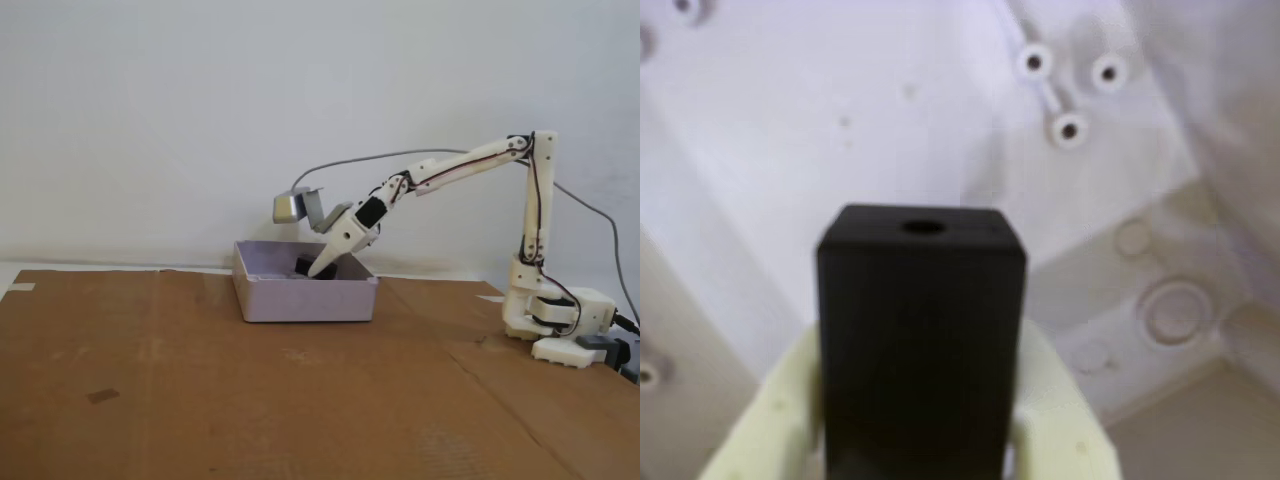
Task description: Grasp a block and put it in the box.
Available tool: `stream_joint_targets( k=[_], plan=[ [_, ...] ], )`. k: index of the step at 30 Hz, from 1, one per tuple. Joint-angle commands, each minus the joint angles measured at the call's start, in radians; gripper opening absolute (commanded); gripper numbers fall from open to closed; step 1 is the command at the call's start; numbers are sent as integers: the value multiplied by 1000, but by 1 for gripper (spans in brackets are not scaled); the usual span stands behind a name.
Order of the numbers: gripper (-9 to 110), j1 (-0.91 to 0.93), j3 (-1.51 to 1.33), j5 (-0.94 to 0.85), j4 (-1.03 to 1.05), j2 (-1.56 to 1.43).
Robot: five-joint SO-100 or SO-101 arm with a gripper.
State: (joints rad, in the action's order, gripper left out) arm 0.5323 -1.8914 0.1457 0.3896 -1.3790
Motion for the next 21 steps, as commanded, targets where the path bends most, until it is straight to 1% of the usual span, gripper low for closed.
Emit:
stream_joint_targets(
  k=[1,5,11,21],
  plan=[
    [11,-8,115,-9,-32,-23],
    [11,-9,115,-9,-35,-2],
    [11,-9,103,-9,-129,31],
    [12,-9,100,-9,-129,40]
  ],
)
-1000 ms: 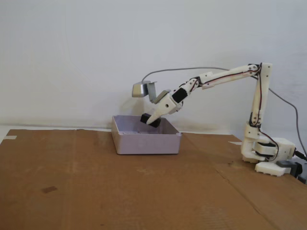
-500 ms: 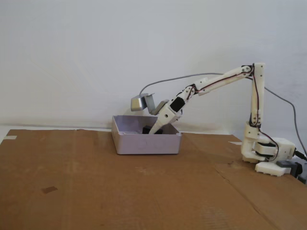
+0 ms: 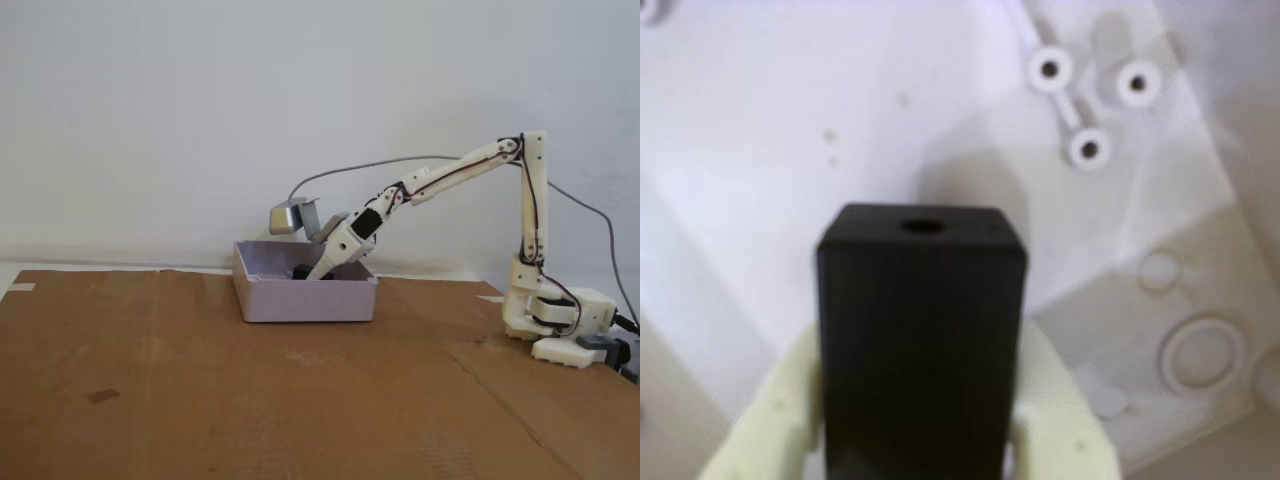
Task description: Grasp a block and put it in the box.
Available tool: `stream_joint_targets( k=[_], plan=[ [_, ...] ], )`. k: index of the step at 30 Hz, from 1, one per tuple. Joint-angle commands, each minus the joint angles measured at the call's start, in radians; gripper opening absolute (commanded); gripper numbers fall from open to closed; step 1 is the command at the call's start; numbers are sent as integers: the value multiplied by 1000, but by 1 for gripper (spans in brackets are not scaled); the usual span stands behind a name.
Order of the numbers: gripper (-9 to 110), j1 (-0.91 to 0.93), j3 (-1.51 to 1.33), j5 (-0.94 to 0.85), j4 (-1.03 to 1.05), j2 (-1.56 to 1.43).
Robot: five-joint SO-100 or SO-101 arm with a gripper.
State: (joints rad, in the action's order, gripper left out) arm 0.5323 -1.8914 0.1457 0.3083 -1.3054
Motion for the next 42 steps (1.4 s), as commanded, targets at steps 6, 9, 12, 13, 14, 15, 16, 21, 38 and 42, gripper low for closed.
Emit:
stream_joint_targets(
  k=[6,9,12,13,14,15,16,21,38,42],
  plan=[
    [12,-9,98,-9,-44,-34],
    [12,-9,98,-9,-38,-35],
    [12,-9,97,-9,-37,-35],
    [12,-9,97,-9,-37,-35],
    [13,-9,97,-9,-37,-35],
    [15,-9,97,-9,-37,-35],
    [18,-9,97,-9,-37,-35],
    [23,-11,97,-9,-41,-35],
    [23,-14,126,-9,-49,-78],
    [23,-25,121,-9,-44,-137]
  ],
)
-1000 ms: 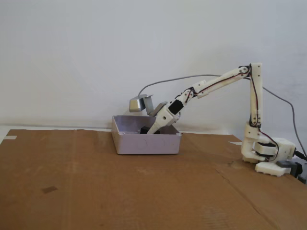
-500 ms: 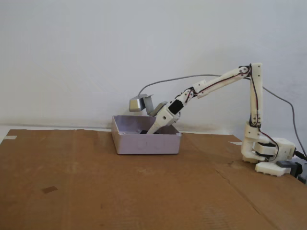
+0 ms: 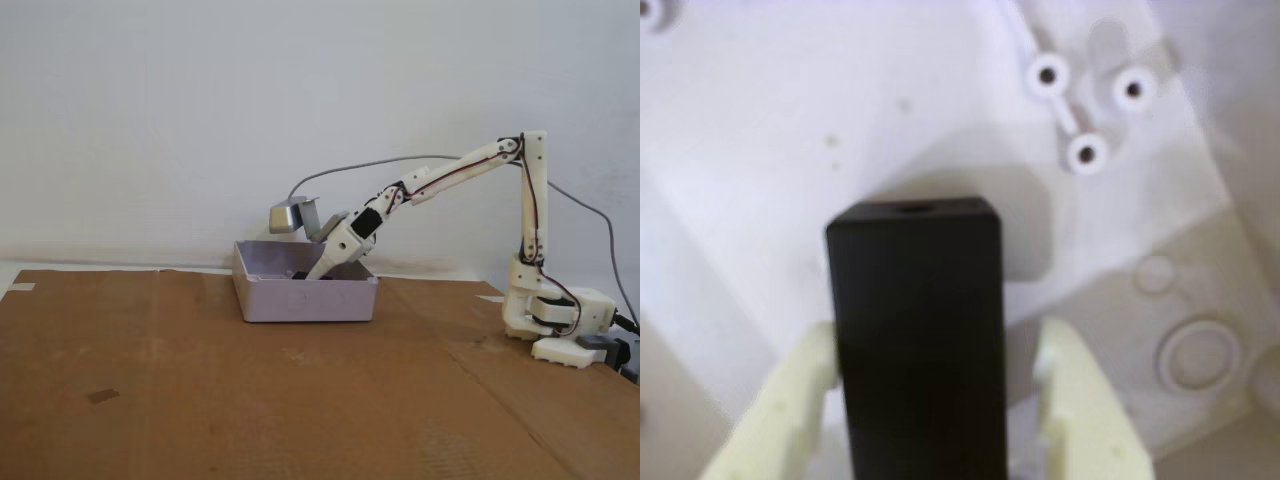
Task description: Grasp a block and put it in the box.
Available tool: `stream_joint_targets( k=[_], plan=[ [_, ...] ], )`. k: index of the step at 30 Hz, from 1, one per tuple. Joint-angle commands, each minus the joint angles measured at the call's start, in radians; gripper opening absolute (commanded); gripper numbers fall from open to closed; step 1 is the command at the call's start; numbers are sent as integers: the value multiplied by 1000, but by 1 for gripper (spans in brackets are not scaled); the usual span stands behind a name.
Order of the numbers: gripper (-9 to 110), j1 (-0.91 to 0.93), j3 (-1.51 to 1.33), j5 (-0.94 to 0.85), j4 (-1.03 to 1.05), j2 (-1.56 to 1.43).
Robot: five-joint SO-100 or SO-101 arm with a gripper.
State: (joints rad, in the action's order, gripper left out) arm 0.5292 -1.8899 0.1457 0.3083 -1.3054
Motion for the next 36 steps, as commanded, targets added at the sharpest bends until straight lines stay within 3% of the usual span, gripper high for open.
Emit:
stream_joint_targets(
  k=[1,36],
  plan=[
    [22,-21,117,-9,-41,-147],
    [22,-229,112,-11,-35,-554]
  ],
)
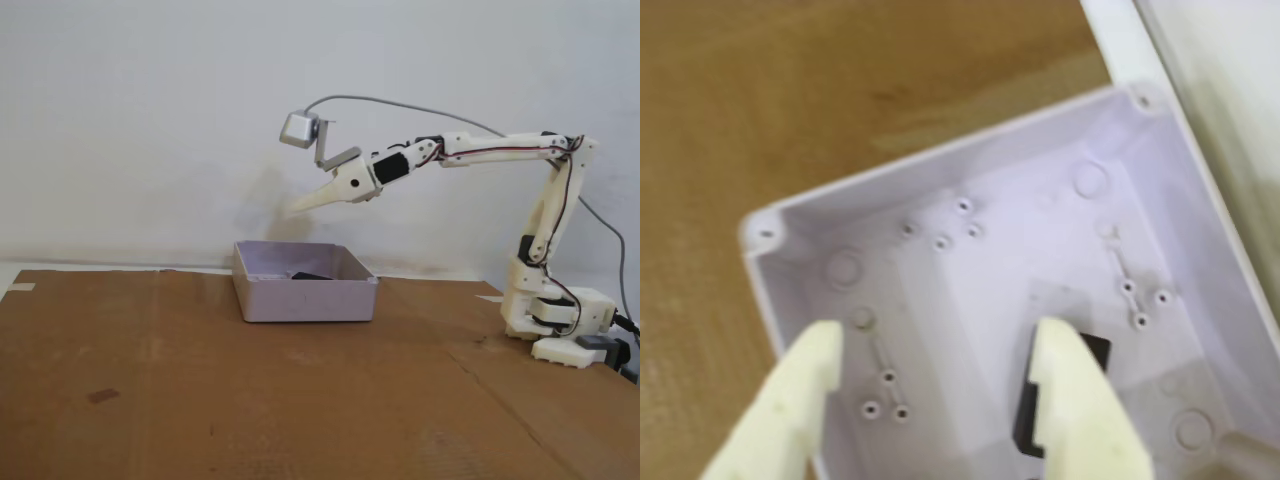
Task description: Grasp a block and put it in the box.
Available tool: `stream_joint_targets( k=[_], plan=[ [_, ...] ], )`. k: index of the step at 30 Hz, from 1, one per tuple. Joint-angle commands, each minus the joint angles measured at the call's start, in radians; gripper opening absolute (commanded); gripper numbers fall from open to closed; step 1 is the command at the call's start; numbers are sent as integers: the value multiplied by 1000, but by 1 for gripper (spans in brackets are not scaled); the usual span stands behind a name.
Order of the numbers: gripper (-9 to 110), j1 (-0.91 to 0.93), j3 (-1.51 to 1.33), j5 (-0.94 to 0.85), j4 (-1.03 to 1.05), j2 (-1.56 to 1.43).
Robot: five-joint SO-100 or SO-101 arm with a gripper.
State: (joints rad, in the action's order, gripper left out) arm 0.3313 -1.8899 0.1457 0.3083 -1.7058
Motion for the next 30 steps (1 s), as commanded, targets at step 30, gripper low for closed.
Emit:
stream_joint_targets(
  k=[30],
  plan=[
    [22,-158,-472,-9,-48,-770]
  ],
)
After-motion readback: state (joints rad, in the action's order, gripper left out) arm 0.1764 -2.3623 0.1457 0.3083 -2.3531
